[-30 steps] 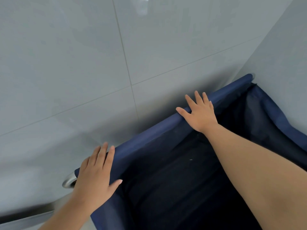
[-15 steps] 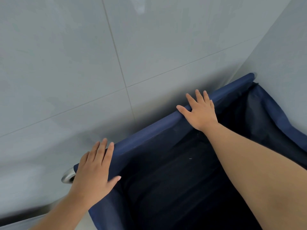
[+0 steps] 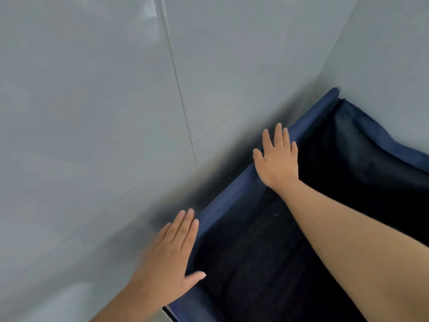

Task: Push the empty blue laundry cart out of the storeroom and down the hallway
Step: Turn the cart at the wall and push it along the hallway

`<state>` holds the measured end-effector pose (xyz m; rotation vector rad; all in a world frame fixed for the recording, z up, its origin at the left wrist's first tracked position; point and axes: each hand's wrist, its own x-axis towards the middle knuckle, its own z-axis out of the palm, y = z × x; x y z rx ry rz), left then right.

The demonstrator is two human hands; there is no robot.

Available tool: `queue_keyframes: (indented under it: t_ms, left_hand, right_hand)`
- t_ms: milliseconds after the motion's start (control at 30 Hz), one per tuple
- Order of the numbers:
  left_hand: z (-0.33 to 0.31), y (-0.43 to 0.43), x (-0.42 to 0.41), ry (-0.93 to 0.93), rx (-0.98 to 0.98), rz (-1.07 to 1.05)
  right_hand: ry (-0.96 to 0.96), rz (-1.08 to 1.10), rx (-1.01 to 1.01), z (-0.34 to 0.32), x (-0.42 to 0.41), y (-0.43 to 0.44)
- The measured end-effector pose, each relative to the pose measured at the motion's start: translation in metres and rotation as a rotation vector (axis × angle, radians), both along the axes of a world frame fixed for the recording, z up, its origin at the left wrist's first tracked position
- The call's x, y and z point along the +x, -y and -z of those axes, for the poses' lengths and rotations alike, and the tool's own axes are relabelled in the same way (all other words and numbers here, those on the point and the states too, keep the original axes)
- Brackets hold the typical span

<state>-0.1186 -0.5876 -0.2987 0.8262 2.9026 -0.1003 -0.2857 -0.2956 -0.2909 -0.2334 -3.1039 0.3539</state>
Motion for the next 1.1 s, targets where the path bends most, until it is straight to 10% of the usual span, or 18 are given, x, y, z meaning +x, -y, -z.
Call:
queue_keyframes:
  t_ms: [400, 1100]
  left_hand:
    - [0.001, 0.026, -0.011, 0.100, 0.120, 0.218]
    - [0.005, 0.031, -0.028, 0.128, 0.154, 0.238]
  right_hand:
    - [0.072, 0.373, -0.096, 0.007, 0.018, 0.107]
    - [0.051, 0.410, -0.076, 0.006, 0.006, 0.109]
